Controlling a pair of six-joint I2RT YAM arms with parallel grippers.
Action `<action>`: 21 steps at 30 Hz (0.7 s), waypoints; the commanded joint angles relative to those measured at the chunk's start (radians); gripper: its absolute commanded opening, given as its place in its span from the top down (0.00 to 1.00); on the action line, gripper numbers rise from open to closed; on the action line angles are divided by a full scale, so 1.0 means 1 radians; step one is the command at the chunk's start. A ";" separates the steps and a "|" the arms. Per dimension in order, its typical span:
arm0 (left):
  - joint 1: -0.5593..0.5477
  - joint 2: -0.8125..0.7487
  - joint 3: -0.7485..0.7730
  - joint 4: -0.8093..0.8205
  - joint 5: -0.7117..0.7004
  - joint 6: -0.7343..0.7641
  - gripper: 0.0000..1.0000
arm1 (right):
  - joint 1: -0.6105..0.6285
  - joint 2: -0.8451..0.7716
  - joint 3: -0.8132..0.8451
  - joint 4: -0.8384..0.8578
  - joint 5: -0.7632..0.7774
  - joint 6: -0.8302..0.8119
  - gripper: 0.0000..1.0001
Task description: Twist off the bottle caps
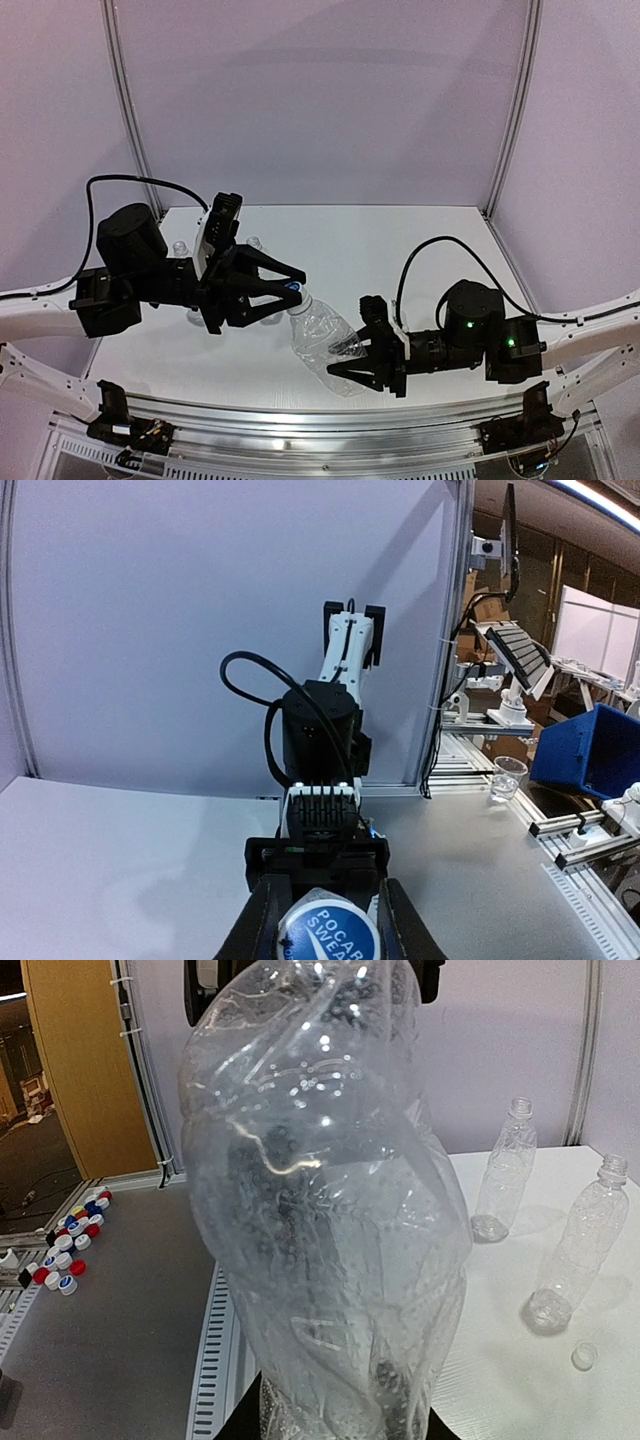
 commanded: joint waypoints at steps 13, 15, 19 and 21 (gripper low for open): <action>-0.193 0.162 0.251 -0.376 -1.061 -0.198 0.84 | 0.015 0.020 0.060 -0.098 0.547 0.020 0.72; -0.194 0.189 0.267 -0.396 -1.105 -0.239 0.81 | 0.018 0.036 0.067 -0.107 0.611 0.022 0.72; -0.193 0.196 0.264 -0.401 -1.129 -0.272 0.73 | 0.024 0.027 0.066 -0.107 0.624 0.021 0.72; -0.194 0.187 0.250 -0.371 -1.079 -0.240 0.64 | 0.023 0.018 0.062 -0.105 0.613 0.021 0.72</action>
